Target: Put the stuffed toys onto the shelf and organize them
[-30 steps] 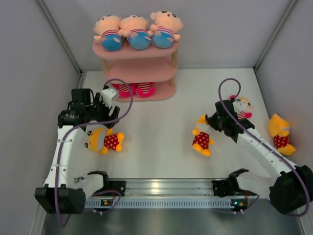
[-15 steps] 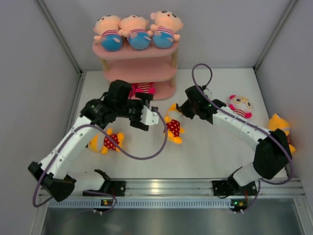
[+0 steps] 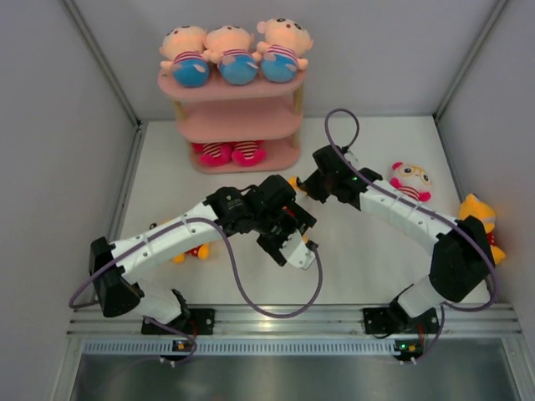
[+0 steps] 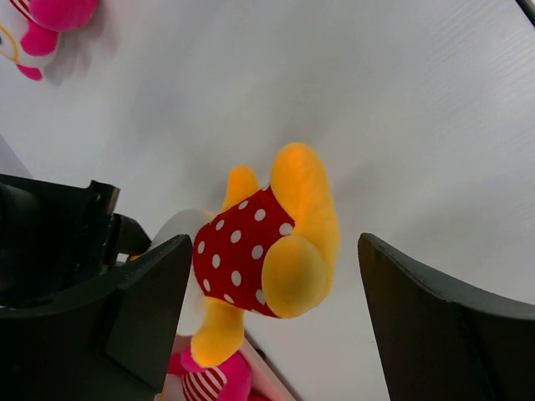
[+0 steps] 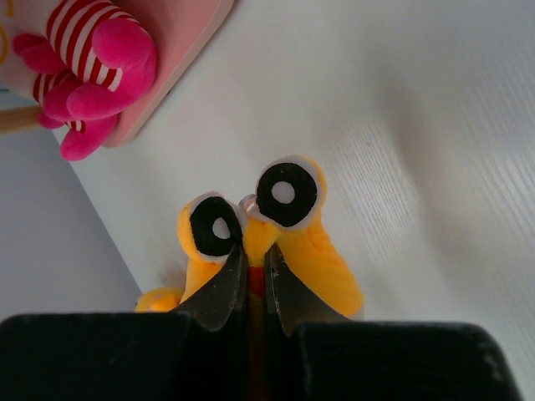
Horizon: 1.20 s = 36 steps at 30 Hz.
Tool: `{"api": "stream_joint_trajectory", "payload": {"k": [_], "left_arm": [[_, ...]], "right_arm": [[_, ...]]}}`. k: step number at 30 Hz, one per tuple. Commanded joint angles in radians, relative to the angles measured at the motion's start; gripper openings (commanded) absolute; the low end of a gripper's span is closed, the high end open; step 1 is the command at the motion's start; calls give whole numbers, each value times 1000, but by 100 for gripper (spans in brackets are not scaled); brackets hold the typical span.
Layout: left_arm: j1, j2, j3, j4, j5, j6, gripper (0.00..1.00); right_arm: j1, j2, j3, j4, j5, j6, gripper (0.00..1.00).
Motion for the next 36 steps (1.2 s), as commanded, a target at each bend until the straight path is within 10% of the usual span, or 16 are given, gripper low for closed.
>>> {"api": "stream_joint_trajectory", "payload": {"k": [1,13,16,18,22,29,36], "left_arm": [[-11,65,66,8,-86,-122,86],[4,92,33,8,-144,-115,60],[16,94,25,10,-179,-96,41],[16,102,24,10,-227,-92,1],[16,134,59,13,-302,-125,0],[62,65,149,25,-278,-188,0],[128,-76,94,52,-229,-105,0]], "right_arm": [[18,-78,26,29,16,-5,0],[17,-115,30,35,21,-25,0],[17,-115,32,40,18,-27,0],[17,-116,30,49,16,-28,0],[17,-115,20,63,28,-43,1],[17,-158,-19,181,74,-298,77],[-12,-358,-170,253,172,-418,96]]}}
